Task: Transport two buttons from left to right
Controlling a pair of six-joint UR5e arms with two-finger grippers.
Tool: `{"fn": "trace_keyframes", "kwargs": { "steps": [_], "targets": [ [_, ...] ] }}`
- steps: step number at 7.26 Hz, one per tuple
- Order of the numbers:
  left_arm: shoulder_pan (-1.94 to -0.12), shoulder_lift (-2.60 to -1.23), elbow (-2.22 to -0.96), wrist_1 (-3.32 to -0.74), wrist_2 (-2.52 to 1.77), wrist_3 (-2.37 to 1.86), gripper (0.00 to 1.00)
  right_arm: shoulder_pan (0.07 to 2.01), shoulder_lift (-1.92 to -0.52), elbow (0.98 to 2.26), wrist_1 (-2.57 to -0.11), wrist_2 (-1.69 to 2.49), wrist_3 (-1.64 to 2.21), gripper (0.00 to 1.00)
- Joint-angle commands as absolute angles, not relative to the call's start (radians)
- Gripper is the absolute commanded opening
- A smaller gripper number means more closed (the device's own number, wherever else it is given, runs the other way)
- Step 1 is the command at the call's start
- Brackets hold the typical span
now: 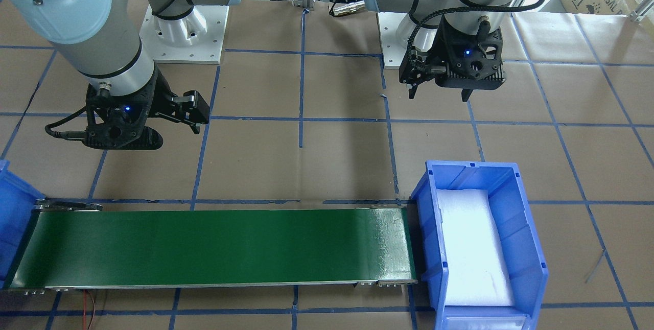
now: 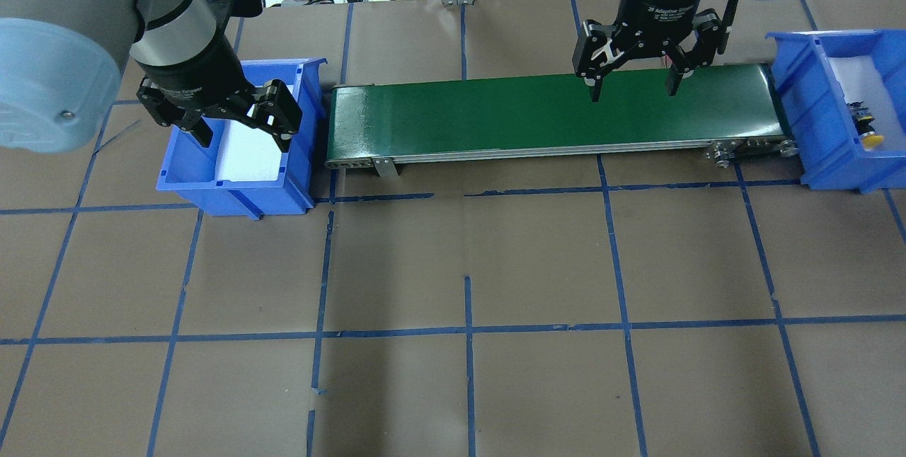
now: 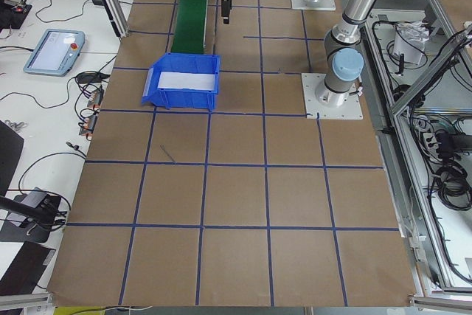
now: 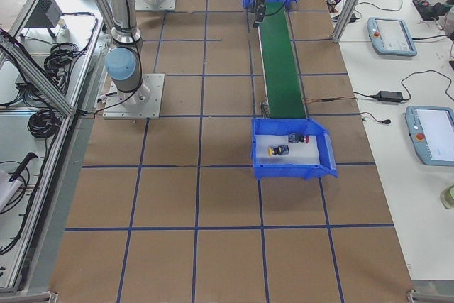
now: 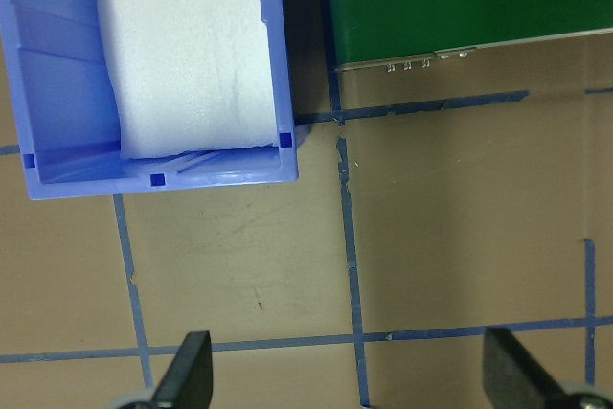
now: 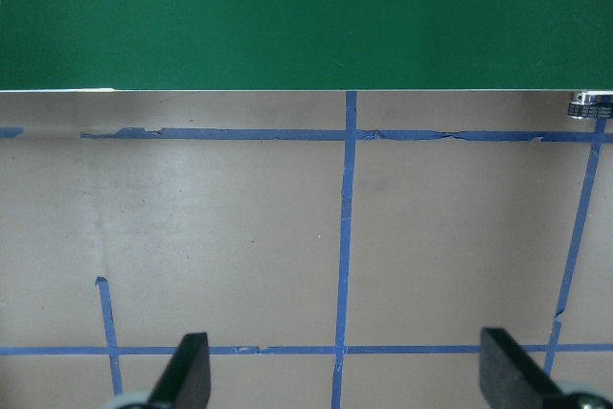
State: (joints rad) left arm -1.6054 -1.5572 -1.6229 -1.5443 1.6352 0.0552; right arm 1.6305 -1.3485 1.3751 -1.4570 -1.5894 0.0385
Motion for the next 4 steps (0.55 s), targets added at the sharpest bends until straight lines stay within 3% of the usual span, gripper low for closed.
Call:
{"fn": "trace_keyframes", "kwargs": {
  "steps": [1,4],
  "targets": [
    [-1.606,-1.557,-1.623,-1.545,1.635,0.055,1.0,1.622,-1.359,1.376,-1.459,-1.588,0.041,1.0],
    [-1.609,-1.555,-1.623,-1.548,1.635,0.055,1.0,1.621,-1.358,1.376,-1.5,-1.588,0.044,1.0]
  ]
}}
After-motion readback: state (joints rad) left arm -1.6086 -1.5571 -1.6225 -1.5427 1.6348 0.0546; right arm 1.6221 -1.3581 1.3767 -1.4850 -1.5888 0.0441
